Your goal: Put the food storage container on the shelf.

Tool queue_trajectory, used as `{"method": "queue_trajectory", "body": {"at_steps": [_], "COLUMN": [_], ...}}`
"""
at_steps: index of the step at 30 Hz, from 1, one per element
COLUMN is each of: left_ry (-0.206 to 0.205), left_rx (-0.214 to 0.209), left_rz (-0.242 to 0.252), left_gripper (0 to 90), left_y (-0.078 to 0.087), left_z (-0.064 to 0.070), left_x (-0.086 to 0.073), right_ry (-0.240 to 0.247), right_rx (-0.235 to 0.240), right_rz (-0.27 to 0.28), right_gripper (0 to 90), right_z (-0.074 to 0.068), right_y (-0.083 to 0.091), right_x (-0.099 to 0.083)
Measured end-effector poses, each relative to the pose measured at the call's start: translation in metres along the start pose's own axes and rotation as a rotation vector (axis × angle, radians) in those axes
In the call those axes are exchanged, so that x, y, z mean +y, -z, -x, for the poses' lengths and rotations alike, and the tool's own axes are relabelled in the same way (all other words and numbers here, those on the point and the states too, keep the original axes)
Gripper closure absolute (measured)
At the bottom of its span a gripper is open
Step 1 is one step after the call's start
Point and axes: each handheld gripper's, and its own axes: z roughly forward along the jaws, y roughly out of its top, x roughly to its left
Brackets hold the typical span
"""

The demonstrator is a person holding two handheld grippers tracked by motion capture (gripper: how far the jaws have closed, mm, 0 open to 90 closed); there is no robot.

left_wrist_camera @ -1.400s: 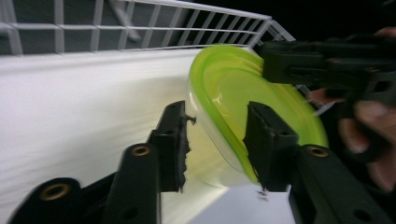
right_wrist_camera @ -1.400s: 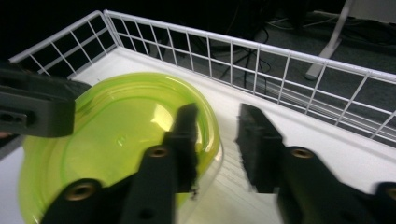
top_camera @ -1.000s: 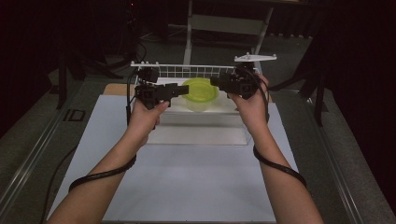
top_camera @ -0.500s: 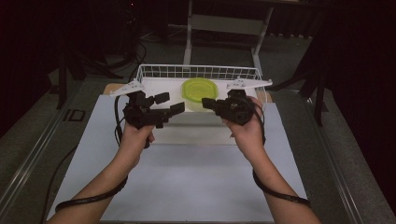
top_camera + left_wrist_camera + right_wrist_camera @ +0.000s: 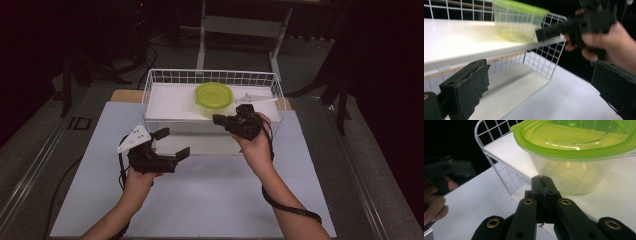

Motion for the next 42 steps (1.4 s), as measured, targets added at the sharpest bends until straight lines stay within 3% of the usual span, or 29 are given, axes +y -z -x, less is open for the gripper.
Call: {"method": "queue_trajectory", "body": {"at_steps": [9, 14, 19, 25, 28, 34, 37, 39, 42], "left_ry": [-0.061, -0.036, -0.037, -0.049, -0.053, -0.067, -0.080, -0.083, -0.089], "left_rx": [-0.018, -0.024, -0.026, -0.034, -0.056, -0.072, -0.084, -0.087, -0.091], "left_rz": [0.029, 0.063, 0.043, 0.036, 0.034, 0.039, 0.016, 0.010, 0.017], "left_gripper": [1.8, 1.8, 1.8, 1.8, 1.8, 1.8, 1.8, 1.8, 1.8], "left_y": [0.005, 0.007, 0.006, 0.008, 0.009, 0.013, 0.013, 0.013, 0.015], "left_z": [0.017, 0.015, 0.014, 0.016, 0.017, 0.021, 0.024, 0.025, 0.027], "left_x": [-0.010, -0.013, -0.015, -0.013, -0.012, -0.006, -0.003, -0.002, -0.001], "right_ry": [-0.019, -0.021, -0.028, 0.007, 0.028, 0.078, 0.109, 0.128, 0.118], "right_rx": [-0.024, -0.038, -0.023, 0.006, 0.019, 0.028, 0.042, 0.055, 0.068], "right_rz": [0.004, -0.006, 0.002, 0.032, 0.050, 0.089, 0.087, 0.069, 0.083], "right_gripper": [89.9, 89.8, 88.9, 81.6, 72.9, 44.6, 31.7, 26.0, 20.2], "right_z": [0.007, 0.011, 0.012, 0.000, -0.007, -0.023, -0.030, -0.034, -0.036], "right_y": [-0.009, -0.014, -0.011, 0.005, 0.013, 0.027, 0.029, 0.030, 0.032], "right_x": [0.008, 0.011, 0.011, 0.003, -0.002, -0.014, -0.022, -0.027, -0.035]}}
